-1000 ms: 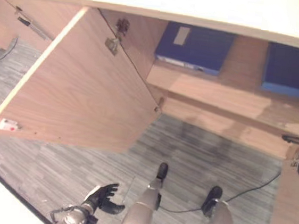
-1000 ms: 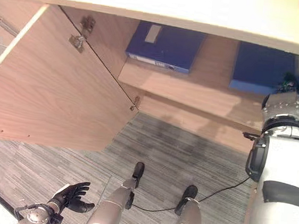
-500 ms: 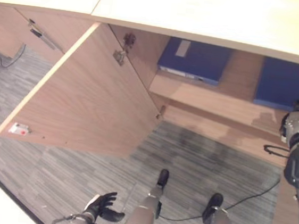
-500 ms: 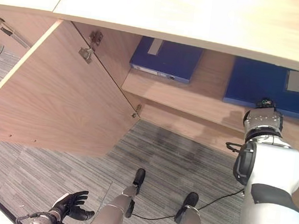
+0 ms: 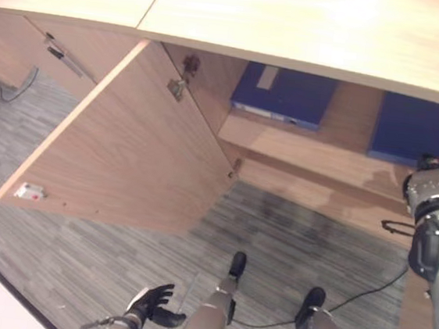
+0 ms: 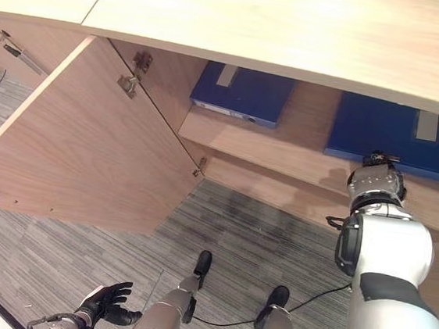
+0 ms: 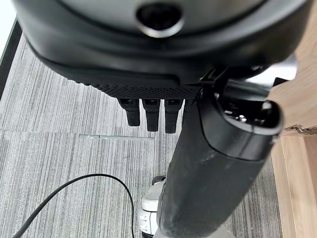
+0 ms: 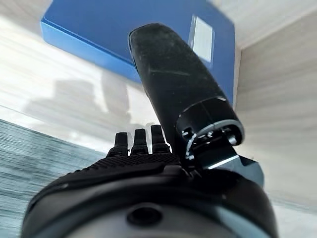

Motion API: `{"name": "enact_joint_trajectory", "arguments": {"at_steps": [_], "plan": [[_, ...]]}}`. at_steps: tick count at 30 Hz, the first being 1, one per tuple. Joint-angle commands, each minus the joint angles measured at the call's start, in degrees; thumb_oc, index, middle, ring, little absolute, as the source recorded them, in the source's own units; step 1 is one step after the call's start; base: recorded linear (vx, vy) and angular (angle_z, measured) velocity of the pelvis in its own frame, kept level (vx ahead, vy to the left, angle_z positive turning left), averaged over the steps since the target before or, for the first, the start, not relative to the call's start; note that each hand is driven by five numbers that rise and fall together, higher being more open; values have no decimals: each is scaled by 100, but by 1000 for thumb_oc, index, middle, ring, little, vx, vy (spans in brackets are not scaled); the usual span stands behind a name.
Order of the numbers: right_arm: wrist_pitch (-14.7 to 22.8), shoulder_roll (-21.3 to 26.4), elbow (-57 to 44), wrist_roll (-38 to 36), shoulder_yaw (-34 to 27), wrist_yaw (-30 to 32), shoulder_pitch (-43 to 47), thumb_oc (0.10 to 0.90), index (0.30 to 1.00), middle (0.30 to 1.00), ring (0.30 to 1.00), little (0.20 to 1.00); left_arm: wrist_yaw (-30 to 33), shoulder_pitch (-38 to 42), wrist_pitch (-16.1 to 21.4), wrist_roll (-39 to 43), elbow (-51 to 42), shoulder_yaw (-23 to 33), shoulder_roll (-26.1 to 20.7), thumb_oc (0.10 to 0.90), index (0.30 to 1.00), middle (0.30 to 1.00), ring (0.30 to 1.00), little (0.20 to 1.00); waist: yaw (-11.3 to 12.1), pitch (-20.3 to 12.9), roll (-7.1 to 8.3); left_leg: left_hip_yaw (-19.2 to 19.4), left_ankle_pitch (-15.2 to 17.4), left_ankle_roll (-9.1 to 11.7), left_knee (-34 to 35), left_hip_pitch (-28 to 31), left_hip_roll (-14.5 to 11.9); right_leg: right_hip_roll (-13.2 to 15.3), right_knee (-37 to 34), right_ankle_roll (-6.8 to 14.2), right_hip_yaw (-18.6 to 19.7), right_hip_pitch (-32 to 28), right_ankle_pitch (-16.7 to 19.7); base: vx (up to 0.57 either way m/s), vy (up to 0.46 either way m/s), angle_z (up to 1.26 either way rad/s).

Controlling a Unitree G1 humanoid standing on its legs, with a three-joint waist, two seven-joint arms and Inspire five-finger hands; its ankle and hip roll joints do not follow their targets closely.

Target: Put the empty folder in the office cabinet

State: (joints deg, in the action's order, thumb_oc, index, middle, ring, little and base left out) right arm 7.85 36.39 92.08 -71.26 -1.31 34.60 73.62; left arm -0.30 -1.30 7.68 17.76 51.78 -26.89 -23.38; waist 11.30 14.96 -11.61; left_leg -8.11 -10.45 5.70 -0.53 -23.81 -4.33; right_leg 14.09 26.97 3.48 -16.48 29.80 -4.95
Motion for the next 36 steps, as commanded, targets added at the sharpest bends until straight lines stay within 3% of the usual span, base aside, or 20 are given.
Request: {"name": "enact_joint_trajectory", "arguments": {"at_steps": [1, 9, 12, 15, 20, 21, 22, 23, 27, 29, 31, 33, 36], "plan": [[184, 541, -617, 473, 371, -288, 426, 800, 900, 900, 900, 900, 124, 91, 125, 171, 400, 54, -252, 800, 900, 900, 900, 900, 186, 58, 186, 61, 615, 228, 297, 415, -196, -161, -445, 362, 119, -549, -544, 0, 0, 0], [272, 486, -1883, 1381, 1328, -464, 877, 800, 900, 900, 900, 900, 53, -12, 155, 193, 310, 189, -271, 800, 900, 900, 900, 900, 122, 162, 226, 92, 508, 252, 389, 359, -199, -165, -484, 349, 134, -449, -461, -3, 3, -1], [546, 341, -2699, 1550, 1373, -557, 726, 800, 900, 900, 900, 900, -11, -42, 148, 151, 226, 227, -247, 800, 900, 900, 900, 900, 49, 198, 266, 110, 503, 243, 403, 362, -210, -193, -503, 337, 153, -433, -439, -2, 0, -4], [613, 717, -2331, 1234, 1268, -1042, 718, 800, 900, 900, 900, 900, -241, -90, 221, 205, 29, 249, -426, 800, 900, 900, 900, 900, 110, 170, 277, 85, 534, 246, 374, 377, -201, -181, -543, 360, 118, -517, -428, 5, -5, 1], [572, 939, -2041, 1165, 1288, -1374, 625, 800, 900, 900, 900, 900, -363, -27, 223, 279, -112, 290, -575, 800, 900, 900, 900, 900, 173, 159, 289, 55, 538, 261, 370, 422, -211, -167, -570, 403, 89, -584, -406, 11, -7, 6], [589, 959, -2077, 1206, 1283, -1405, 540, 582, 573, 573, 573, 573, -390, -33, 222, 315, -138, 315, -581, 800, 900, 900, 900, 900, 179, 161, 290, 50, 532, 263, 383, 431, -214, -172, -578, 404, 85, -598, -405, 0, 0, 0], [641, 947, -2157, 1213, 1254, -1450, 418, 456, 385, 385, 385, 385, -420, -44, 221, 331, -149, 337, -566, 800, 900, 900, 900, 900, 178, 172, 293, 50, 528, 265, 382, 438, -218, -177, -589, 410, 82, -606, -398, 0, 0, 0], [708, 929, -2282, 1207, 1186, -1511, 259, 400, 300, 300, 300, 300, -448, -61, 233, 343, -164, 372, -558, 800, 900, 900, 900, 900, 173, 181, 288, 48, 528, 264, 382, 443, -221, -181, -594, 412, 80, -620, -396, 0, 0, 0], [1079, 578, -3132, 1652, 661, -1362, -819, 400, 300, 300, 300, 300, -454, -107, 259, 252, -112, 522, -509, 800, 900, 900, 900, 900, 105, 204, 360, 37, 567, 239, 347, 476, -244, -210, -630, 411, 80, -698, -389, 0, 0, 0], [1189, 180, -3786, 2031, 409, -1241, -1565, 400, 300, 300, 300, 300, -404, -113, 254, 261, -88, 590, -384, 800, 900, 900, 900, 900, 8, 244, 424, 62, 602, 220, 306, 492, -253, -225, -677, 405, 91, -747, -353, -20, 11, 0], [1119, -73, -4285, 3057, 307, -1066, -2428, 400, 300, 300, 300, 300, -365, -94, 289, 253, -77, 720, -227, 800, 900, 900, 900, 900, -92, 317, 458, 83, 634, 204, 246, 492, -254, -211, -714, 410, 92, -761, -288, -42, 32, -3], [1109, -86, -4317, 3080, 293, -1043, -2456, 400, 300, 300, 300, 300, -365, -101, 291, 253, -76, 715, -232, 800, 900, 900, 900, 900, -89, 310, 463, 83, 636, 203, 244, 493, -252, -210, -714, 411, 91, -763, -288, -9, 9, -2], [871, 3, -4516, 4396, 378, -817, -3014, 400, 300, 300, 300, 300, -345, -101, 374, 114, -83, 782, -157, 800, 900, 900, 900, 900, -142, 373, 457, 116, 645, 188, 204, 469, -243, -184, -739, 431, 100, -730, -236, -36, 31, -3]]}}
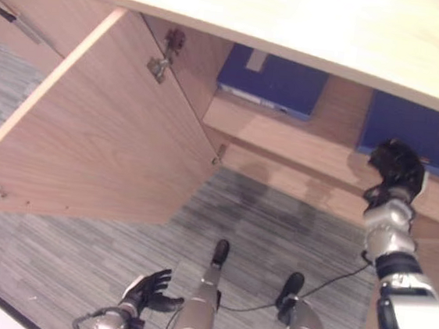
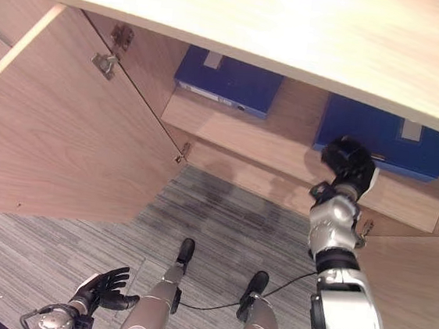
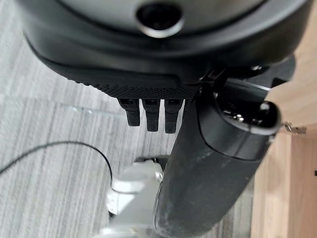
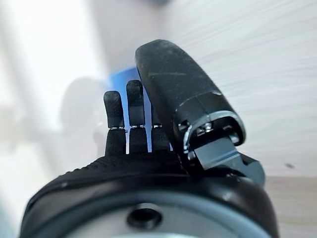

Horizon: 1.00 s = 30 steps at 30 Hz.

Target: Put the empty folder in the office cabinet

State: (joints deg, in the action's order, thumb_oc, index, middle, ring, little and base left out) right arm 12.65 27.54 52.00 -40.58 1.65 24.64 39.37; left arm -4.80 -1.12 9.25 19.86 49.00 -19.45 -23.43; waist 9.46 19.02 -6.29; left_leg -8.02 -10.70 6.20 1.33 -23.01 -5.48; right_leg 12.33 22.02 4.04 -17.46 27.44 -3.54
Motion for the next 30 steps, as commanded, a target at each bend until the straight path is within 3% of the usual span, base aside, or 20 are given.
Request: {"name": "enact_joint_trajectory", "arguments": {"at_steps": [1, 7, 14, 20, 30], "plan": [[217, 1057, -636, 2185, 259, 335, 207, 400, 300, 300, 300, 300, 117, -125, 252, -182, 248, 103, -118, 800, 900, 900, 900, 900, 16, -12, -76, 120, 667, 131, 12, 380, -121, 4, -254, 386, 201, -492, -365, 0, 0, 0], [-51, 1459, -673, 3477, 523, 577, -70, 400, 300, 300, 300, 300, 70, -166, 356, -408, 252, 99, -102, 800, 900, 900, 900, 900, -26, 50, -83, 131, 681, 109, -47, 337, -100, 23, -269, 402, 226, -489, -339, 0, 0, 0], [-210, 1758, -418, 3847, 642, 635, -35, 400, 300, 300, 300, 300, 40, -202, 405, -378, 143, 50, -167, 800, 900, 900, 900, 900, -60, 116, -85, 152, 710, 79, -109, 268, -74, 59, -276, 429, 261, -433, -287, 0, 0, 0], [-412, 2168, -627, 4677, 821, 926, -11, 400, 300, 300, 300, 300, 14, -206, 423, -404, 128, 48, -135, 800, 900, 900, 900, 900, -89, 143, -83, 150, 722, 60, -137, 233, -56, 66, -265, 434, 266, -408, -287, 1, 4, -2], [-500, 2338, -327, 4551, 791, 995, 264, 400, 300, 300, 300, 300, 8, -230, 452, -335, 57, -20, -193, 800, 900, 900, 900, 900, -39, 154, -92, 93, 740, 24, -162, 178, -33, 69, -178, 421, 263, -344, -320, 0, 0, 0]]}}
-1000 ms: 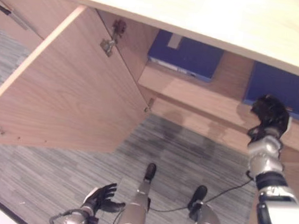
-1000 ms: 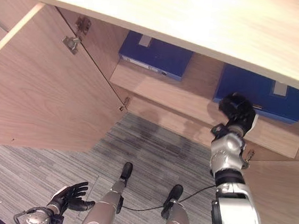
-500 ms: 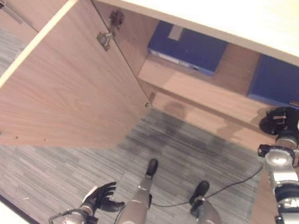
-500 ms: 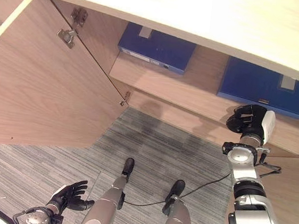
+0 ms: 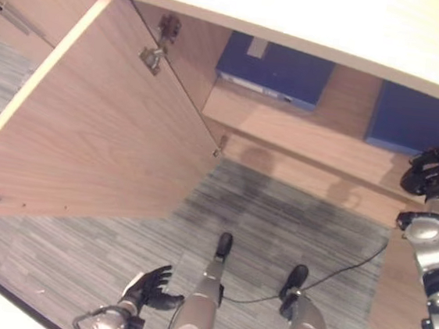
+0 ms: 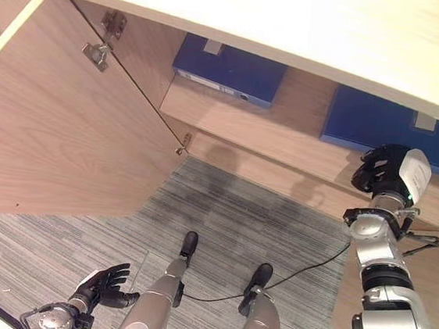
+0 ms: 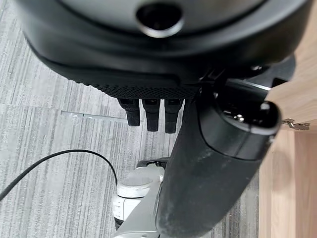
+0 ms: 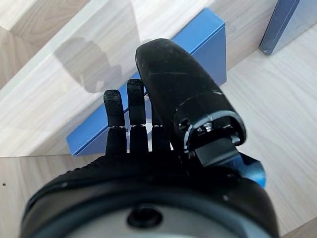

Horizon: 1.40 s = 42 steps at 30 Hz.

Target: Put the empty folder in the office cabinet

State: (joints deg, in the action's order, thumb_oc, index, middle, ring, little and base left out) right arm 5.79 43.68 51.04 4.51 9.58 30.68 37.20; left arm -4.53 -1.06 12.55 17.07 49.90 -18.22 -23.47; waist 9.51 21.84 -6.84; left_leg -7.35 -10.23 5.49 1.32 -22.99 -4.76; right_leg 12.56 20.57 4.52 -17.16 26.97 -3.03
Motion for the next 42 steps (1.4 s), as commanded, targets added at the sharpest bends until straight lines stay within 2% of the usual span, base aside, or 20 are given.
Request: {"name": "enact_joint_trajectory", "arguments": {"at_steps": [1, 6, 13, 14, 19, 31, 37, 41, 42], "plan": [[200, 715, -153, -47, -29, 404, 528, 400, 300, 300, 300, 300, -18, -236, 120, -52, -44, -161, -195, 800, 900, 900, 900, 900, -31, -127, -47, 23, 694, 96, -165, 171, -103, 48, -26, 373, 226, -292, -376, 0, 0, 0], [252, 811, 324, -527, 64, 307, 945, 400, 300, 300, 300, 300, -26, -219, 114, 45, -83, -218, -285, 800, 900, 900, 900, 900, 34, -107, -100, 11, 675, 107, -152, 140, -84, 56, 11, 375, 209, -254, -390, 0, 0, 0], [256, 927, 820, -819, 394, 118, 1368, 400, 300, 300, 300, 300, -36, -228, 113, 94, -125, -293, -365, 800, 900, 900, 900, 900, 108, -20, -196, -17, 643, 117, -174, 60, -76, 92, 107, 371, 173, -153, -421, -6, 0, 4], [238, 940, 1018, -914, 599, 47, 1592, 400, 300, 300, 300, 300, -43, -229, 111, 211, -203, -353, -399, 800, 900, 900, 900, 900, 151, 70, -304, -26, 592, 107, -161, -36, -54, 103, 208, 366, 181, 21, -437, -18, 20, 4], [224, 955, 1163, -957, 718, 22, 1761, 400, 300, 300, 300, 300, -33, -229, 110, 225, -212, -402, -383, 800, 900, 900, 900, 900, 165, 120, -364, -29, 577, 99, -170, -121, -32, 124, 277, 369, 194, 156, -447, -7, 6, 2], [154, 906, 1725, -1231, 1081, -35, 2349, 400, 300, 300, 300, 300, 58, -143, 121, 535, -460, -536, -406, 800, 900, 900, 900, 900, 248, 427, -661, -36, 498, 61, -240, -566, 31, 216, 711, 364, 248, 853, -557, -5, 5, 1], [96, 1009, 2031, -1286, 1347, -44, 2799, 400, 300, 300, 300, 300, 53, -124, 115, 611, -583, -587, -467, 800, 900, 900, 900, 900, 300, 460, -691, -52, 462, 35, -158, -662, 40, 200, 793, 365, 317, 1133, -545, 3, 3, -2], [80, 1168, 2144, -1335, 1541, -70, 3144, 400, 300, 300, 300, 300, 7, -155, 116, 638, -645, -634, -531, 800, 900, 900, 900, 900, 335, 435, -677, -68, 453, 29, -103, -672, 43, 183, 814, 367, 374, 1228, -536, 13, 5, -5], [74, 1334, 2184, -1348, 1666, -79, 3380, 400, 300, 300, 300, 300, -11, -177, 107, 642, -660, -625, -575, 800, 900, 900, 900, 900, 358, 405, -661, -76, 441, 30, -62, -660, 47, 175, 799, 368, 378, 1242, -536, 0, 0, 0]]}}
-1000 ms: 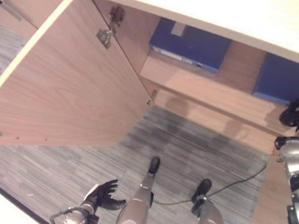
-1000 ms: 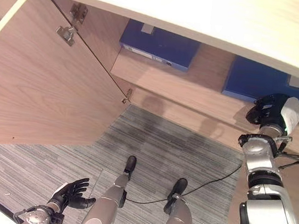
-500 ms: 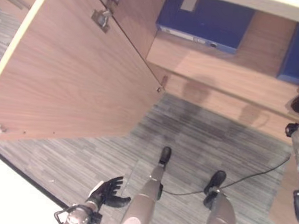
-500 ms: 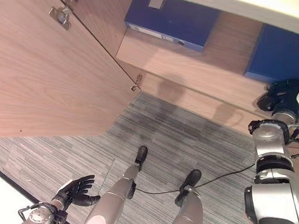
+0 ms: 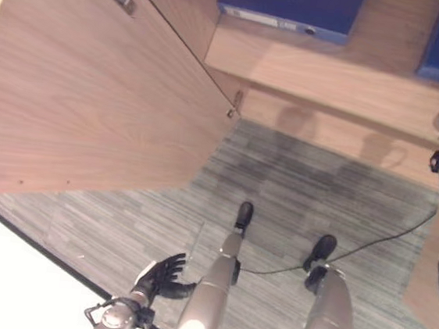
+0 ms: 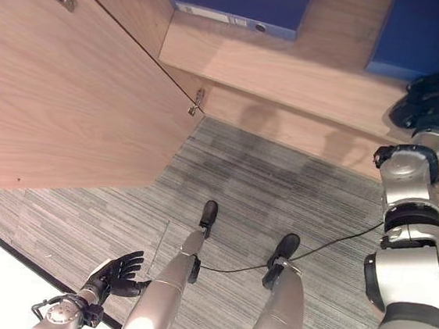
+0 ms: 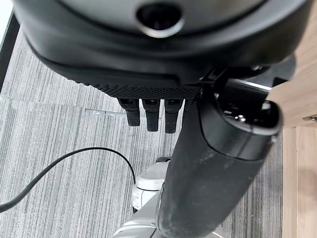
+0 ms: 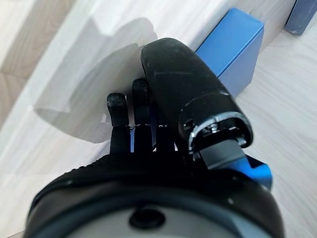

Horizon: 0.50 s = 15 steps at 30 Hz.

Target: Put the empty folder in the office cabinet

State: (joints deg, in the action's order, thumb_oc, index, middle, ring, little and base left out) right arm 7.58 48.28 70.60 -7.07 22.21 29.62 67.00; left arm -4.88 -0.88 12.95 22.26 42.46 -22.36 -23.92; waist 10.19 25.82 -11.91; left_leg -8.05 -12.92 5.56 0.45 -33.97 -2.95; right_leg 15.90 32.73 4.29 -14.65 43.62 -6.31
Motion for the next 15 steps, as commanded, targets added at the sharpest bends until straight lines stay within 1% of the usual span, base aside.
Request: {"name": "enact_joint_trajectory", "arguments": {"at_steps": [1, 2, 6, 7, 8, 9, 15], "plan": [[-111, 980, 267, -172, 547, 6, 585, 400, 300, 300, 300, 300, 0, -216, 68, 137, 78, -194, -560, 800, 900, 900, 900, 900, 301, -7, -146, -4, 707, 28, 55, 456, -127, -153, -408, 392, 130, -411, -216, 143, -43, -1], [-121, 1052, 264, -155, 639, 4, 704, 400, 300, 300, 300, 300, -14, -232, 68, 166, 79, -189, -591, 800, 900, 900, 900, 900, 294, -74, -107, -32, 842, 46, 132, 554, -118, -155, -355, 444, 200, -439, -433, 134, -35, 1], [-115, 1294, 273, -198, 1029, 3, 1325, 400, 300, 300, 300, 300, -80, -317, 56, 208, 70, -188, -678, 800, 900, 900, 900, 900, 299, -131, -68, -46, 823, 63, 188, 604, -127, -165, -393, 433, 220, -459, -427, 19, 7, 3], [-110, 1332, 254, -209, 1149, 8, 1494, 400, 300, 300, 300, 300, -95, -335, 54, 222, 66, -174, -692, 800, 900, 900, 900, 900, 303, -84, -85, -24, 690, 52, 129, 534, -132, -170, -434, 376, 160, -428, -208, -99, 31, -7], [-102, 1370, 208, -231, 1228, 22, 1633, 400, 300, 300, 300, 300, -98, -340, 48, 240, 89, -154, -702, 800, 900, 900, 900, 900, 297, -95, -72, -26, 689, 58, 131, 547, -130, -172, -441, 374, 156, -448, -201, 13, -1, -7], [-97, 1398, 178, -243, 1275, 21, 1714, 400, 300, 300, 300, 300, -108, -335, 38, 250, 108, -151, -707, 800, 900, 900, 900, 900, 282, -167, -32, -55, 827, 76, 193, 645, -127, -176, -408, 425, 213, -511, -421, 123, -39, -4], [-104, 1395, 128, -322, 1635, -51, 2210, 400, 300, 300, 300, 300, -163, -311, 25, 255, 202, -117, -785, 800, 900, 900, 900, 900, 299, -267, 46, -92, 852, 109, 192, 753, -132, -189, -493, 410, 136, -738, -416, 30, -23, 3]]}}
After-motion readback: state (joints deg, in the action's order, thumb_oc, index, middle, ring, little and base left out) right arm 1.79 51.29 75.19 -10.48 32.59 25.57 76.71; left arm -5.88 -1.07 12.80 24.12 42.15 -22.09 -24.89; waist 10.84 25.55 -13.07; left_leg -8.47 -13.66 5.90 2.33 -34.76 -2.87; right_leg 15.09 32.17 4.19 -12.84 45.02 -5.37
